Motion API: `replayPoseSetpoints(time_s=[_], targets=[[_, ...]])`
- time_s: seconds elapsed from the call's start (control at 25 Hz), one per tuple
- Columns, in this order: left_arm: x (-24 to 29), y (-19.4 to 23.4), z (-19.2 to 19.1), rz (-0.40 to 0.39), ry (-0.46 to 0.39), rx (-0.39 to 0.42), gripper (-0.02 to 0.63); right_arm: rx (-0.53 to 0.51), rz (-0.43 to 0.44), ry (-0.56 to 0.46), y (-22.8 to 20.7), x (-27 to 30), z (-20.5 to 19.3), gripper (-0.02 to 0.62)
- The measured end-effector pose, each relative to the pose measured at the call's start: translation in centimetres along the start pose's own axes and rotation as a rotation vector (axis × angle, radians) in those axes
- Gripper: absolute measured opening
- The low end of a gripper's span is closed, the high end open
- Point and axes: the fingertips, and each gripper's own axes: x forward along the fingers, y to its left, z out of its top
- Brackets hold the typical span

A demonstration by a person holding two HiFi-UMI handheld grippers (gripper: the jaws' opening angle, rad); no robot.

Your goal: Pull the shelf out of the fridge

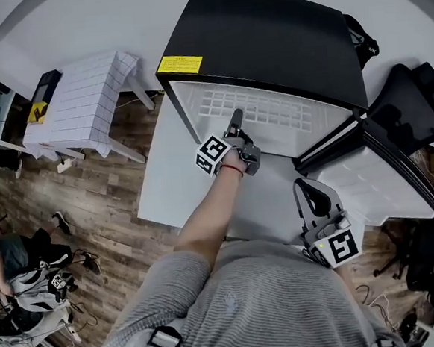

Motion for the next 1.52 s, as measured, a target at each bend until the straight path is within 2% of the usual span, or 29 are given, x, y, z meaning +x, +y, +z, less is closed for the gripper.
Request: replayPoseSetpoints(time_s=[0.24,0.96,1.16,1.28,1.32,1.52], targets=[[2.0,0.1,0.2,-0.033,-0.009,-0.026,0.183,-0.002,-0.022,0.014,-1.1,0.0,-0.3,0.014],[5.6,1.4,1.0,-0.005,-0.076,-0.063,0.180,0.000,-0.053,0.045,-2.0,0.3,-0.8,0.012],[6.0,1.1,1.2,-0.026,-0.097,-0.078,0.091,0.004,-0.068,0.053,-2.2,-0.1,-1.1,0.012],[6.0,0.8,1.2,-0.041,-0.094,-0.081,0.072,0.007,-0.073,0.059,-2.1,-0.2,-1.3,0.014],[6.1,0.6,1.1,-0.045,-0.091,-0.082,0.041,0.006,-0.075,0.058,-2.1,-0.2,-1.3,0.014],[6.2,0.5,1.1,-0.042,-0.092,-0.117,0.034,-0.049,-0.077,-0.013,-2.2,0.1,-0.1,0.012]])
